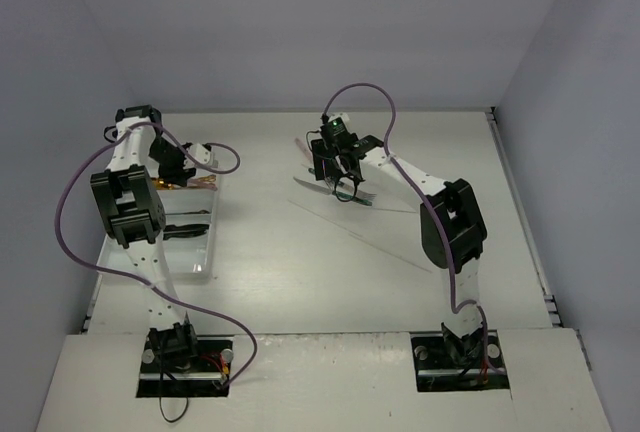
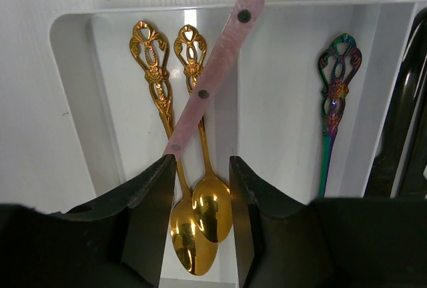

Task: Sort the eating utensils into containers

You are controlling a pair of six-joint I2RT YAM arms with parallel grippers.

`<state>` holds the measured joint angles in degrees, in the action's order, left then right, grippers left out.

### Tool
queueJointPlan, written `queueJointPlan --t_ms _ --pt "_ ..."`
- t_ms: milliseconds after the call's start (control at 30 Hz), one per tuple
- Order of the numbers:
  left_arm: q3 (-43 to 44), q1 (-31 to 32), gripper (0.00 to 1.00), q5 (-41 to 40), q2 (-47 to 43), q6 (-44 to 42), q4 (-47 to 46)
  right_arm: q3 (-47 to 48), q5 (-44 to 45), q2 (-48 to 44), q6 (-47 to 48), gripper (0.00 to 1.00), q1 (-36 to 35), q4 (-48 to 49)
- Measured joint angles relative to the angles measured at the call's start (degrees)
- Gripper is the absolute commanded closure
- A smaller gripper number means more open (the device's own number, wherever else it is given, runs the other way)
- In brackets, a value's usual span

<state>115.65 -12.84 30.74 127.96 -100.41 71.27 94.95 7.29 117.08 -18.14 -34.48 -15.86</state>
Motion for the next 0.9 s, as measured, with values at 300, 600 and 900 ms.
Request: queueJointPlan --t_ms 300,600,900 --pt "2.92 0.00 0.66 -1.34 2.94 -4.26 0.69 -0.11 0.00 0.00 -0.09 0.36 0.00 -0.74" --pt "6.19 0.00 0.66 -1.99 6.56 -4.88 0.80 -0.10 0.00 0.00 -0.08 0.36 0.00 -1.74" --pt "8.49 0.01 0.72 -2.32 8.65 -5.37 0.84 -0.08 0.00 0.00 -0.10 0.36 0.00 -2.60"
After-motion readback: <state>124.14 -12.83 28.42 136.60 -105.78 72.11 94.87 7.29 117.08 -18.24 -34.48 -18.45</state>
